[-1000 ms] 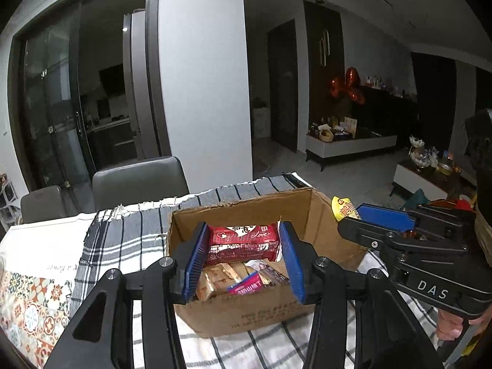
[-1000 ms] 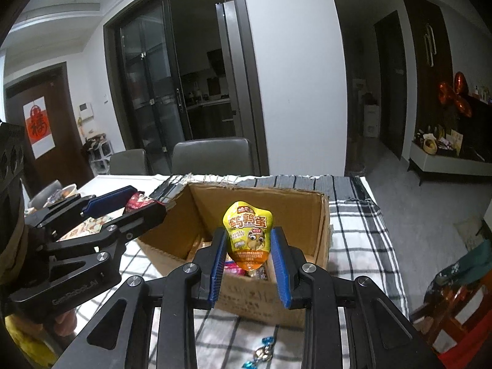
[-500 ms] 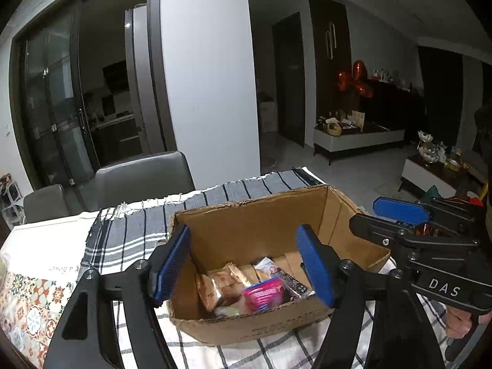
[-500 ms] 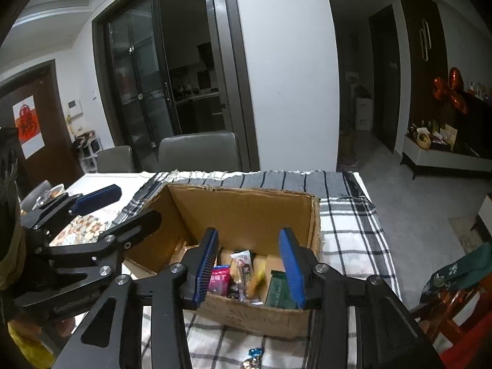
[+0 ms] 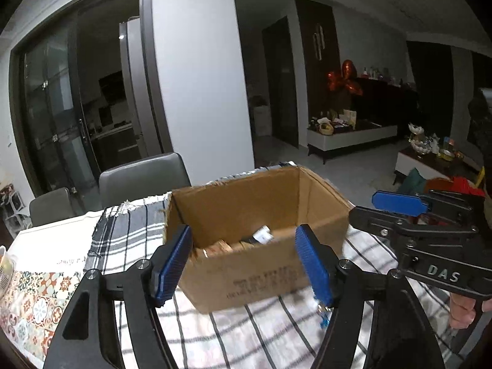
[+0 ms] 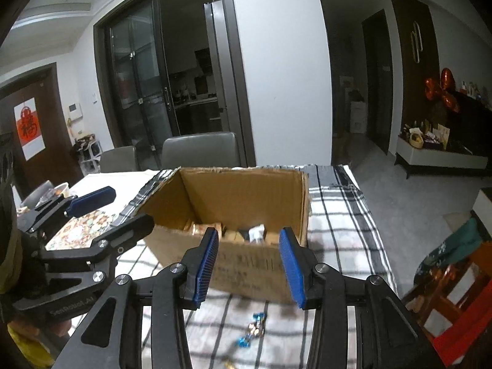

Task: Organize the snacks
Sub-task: 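Move both tools back from the box toward the white stick packet and wrapped candy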

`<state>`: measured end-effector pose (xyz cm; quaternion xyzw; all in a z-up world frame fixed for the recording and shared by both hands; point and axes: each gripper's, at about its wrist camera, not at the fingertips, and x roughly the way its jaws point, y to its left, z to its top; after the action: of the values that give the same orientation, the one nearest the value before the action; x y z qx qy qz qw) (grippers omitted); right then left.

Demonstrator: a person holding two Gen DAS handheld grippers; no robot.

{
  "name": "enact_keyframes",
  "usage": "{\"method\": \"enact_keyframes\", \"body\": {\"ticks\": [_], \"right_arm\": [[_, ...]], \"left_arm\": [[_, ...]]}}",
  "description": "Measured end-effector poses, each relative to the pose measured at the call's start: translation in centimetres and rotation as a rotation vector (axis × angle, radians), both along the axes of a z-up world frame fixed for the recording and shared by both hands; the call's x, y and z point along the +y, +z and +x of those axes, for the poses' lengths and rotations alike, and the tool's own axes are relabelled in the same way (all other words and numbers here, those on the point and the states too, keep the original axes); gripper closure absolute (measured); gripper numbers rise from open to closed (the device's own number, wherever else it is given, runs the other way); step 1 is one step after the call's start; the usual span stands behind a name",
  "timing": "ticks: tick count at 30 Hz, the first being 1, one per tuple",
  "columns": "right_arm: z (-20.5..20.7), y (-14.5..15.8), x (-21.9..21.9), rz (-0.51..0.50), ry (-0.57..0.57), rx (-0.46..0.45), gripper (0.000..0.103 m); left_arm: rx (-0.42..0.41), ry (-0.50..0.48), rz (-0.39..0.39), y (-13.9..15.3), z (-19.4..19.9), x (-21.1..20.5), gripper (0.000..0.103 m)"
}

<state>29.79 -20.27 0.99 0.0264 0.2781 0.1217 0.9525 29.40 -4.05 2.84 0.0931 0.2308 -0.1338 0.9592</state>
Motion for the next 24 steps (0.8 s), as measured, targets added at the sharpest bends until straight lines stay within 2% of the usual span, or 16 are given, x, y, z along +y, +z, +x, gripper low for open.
{"method": "enact_keyframes", "body": {"ticks": [6,9,16,24], "right_arm": [[-1.8,-2.1,-0.2,0.009,0.006,0.055,0.061],[-2.4,-3.4,-0.3,0.015,-0.001,0.088,0.061],[-3.9,-7.1,-0.7,-0.011,-0.017,0.164,0.061],[-4.6,-10.6,-1.2,-0.007,-0.033,0.251,0.061]], "left_arm": [[0.023,-0.040,0.026,-1.9,-2.7,-0.8,0.043],[0.053,-0.050,0.019,-3.2,-3.6,-1.1,0.044],[0.128,-0.088,0.031,-7.0,-5.5,-2.3,0.055],[0.264,-0.190,0.045,-11.6,-6.5,-4.2,0.064]]}}
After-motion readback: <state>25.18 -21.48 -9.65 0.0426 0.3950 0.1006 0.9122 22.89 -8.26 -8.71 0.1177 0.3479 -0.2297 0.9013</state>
